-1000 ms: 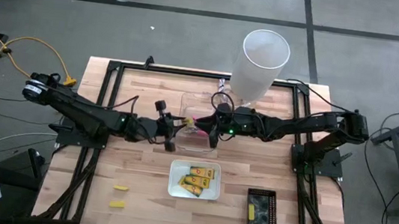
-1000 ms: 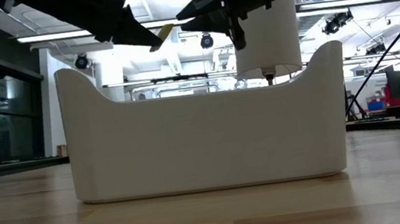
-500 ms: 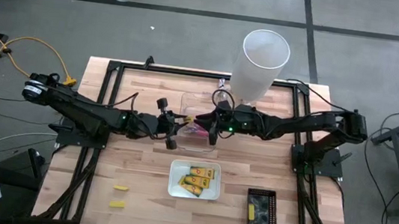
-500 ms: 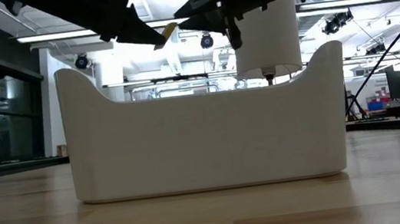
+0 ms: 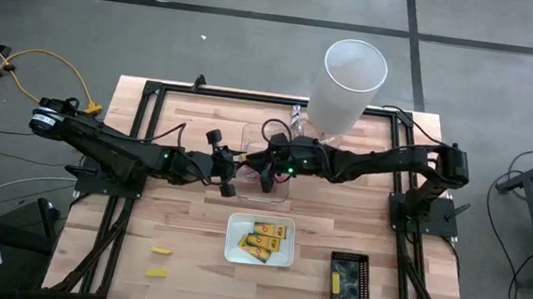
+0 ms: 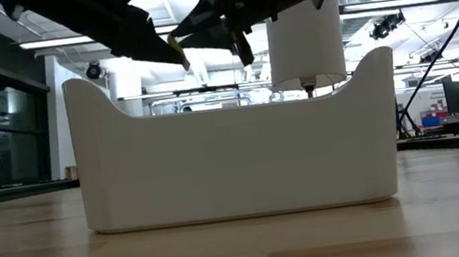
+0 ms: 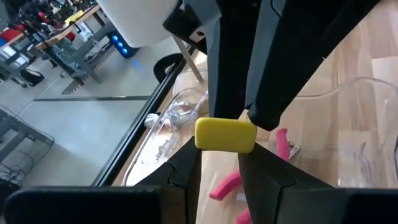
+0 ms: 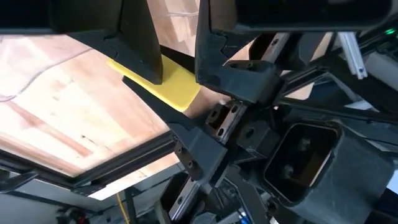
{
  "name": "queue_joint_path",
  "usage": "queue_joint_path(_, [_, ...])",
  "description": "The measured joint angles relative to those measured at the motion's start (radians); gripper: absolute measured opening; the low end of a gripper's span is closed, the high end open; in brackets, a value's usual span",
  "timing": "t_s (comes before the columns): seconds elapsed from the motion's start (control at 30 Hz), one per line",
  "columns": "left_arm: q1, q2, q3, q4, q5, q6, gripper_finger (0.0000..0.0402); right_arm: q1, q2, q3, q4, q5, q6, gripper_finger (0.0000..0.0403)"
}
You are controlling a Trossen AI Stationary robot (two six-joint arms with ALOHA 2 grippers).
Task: Pick & Place School Supplies
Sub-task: Put the yellow eraser into the black bin
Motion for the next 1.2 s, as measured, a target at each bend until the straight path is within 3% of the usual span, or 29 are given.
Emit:
queue_joint_path(0.5, [-0.001, 0.000, 0.001, 0.000, 0.003, 0.016, 0.0090, 0.000, -0.015, 0.004, -0.033, 0.009, -0.039, 0.0087])
queue_joint_path(0.83, [-0.017, 0.000, 0.005, 0.002, 0.009, 0.016, 0.0090, 0.001, -0.068, 0.004, -0.163, 0.013, -0.204, 0.0088])
queue_joint_path(1.2, [-0.050, 0.000, 0.005, -0.005, 0.002, 0.016, 0.0090, 0.016, -0.070, 0.004, -0.164, -0.005, -0.314, 0.0152])
